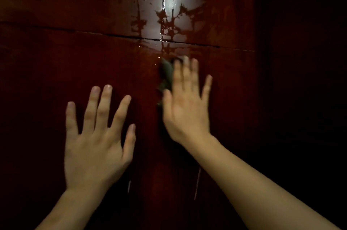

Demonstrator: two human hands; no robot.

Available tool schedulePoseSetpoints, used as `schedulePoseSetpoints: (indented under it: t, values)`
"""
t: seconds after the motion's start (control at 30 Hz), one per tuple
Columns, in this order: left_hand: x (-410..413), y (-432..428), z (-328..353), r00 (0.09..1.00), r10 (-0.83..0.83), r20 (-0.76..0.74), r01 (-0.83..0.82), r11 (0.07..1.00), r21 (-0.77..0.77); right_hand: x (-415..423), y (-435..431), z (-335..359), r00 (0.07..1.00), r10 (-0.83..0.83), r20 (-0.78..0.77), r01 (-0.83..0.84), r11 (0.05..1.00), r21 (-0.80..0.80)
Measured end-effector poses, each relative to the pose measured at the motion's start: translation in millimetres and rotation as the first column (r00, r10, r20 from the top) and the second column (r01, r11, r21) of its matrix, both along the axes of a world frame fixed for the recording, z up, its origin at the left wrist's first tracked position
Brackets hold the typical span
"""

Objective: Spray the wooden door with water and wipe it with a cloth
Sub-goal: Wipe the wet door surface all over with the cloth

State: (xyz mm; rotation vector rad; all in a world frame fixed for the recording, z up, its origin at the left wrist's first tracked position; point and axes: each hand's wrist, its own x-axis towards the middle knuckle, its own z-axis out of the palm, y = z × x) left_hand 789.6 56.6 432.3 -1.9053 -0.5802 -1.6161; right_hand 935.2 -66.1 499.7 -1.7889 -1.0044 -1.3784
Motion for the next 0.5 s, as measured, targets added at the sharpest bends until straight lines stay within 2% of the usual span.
schedulePoseSetpoints:
  t: [0.13, 0.2, 0.27, 0.33, 0.4, 0.5]
  values:
    - [1.0, -1.7, 0.1, 1.0, 0.021, -0.004, -0.021, 1.0, 0.02, -30.1, 29.6, 40.4, 0.959, 0.058, 0.276, -0.022, 0.991, -0.129]
    - [0.1, -1.0, 1.0, 1.0, 0.031, -0.004, -0.031, 0.999, 0.027, -26.9, 29.5, 60.2, 0.944, 0.039, 0.327, 0.011, 0.989, -0.15]
    - [-0.3, -1.5, 0.6, 0.999, 0.033, 0.0, -0.033, 0.999, 0.021, -14.6, 20.8, 87.1, 0.976, -0.016, 0.216, 0.034, 0.996, -0.079]
    - [-0.4, -5.4, 5.7, 1.0, 0.021, 0.022, -0.021, 1.0, 0.009, 0.6, 5.6, 114.3, 1.0, -0.021, 0.002, 0.021, 0.999, 0.028]
    - [1.7, -12.4, 25.0, 0.999, 0.003, 0.045, -0.002, 1.0, -0.012, 10.7, -5.4, 128.1, 0.989, 0.001, -0.145, 0.016, 0.993, 0.118]
    - [8.7, -18.0, 61.1, 0.997, 0.003, 0.072, -0.002, 1.0, -0.02, 1.2, 3.2, 127.3, 0.989, 0.011, -0.148, 0.011, 0.989, 0.148]
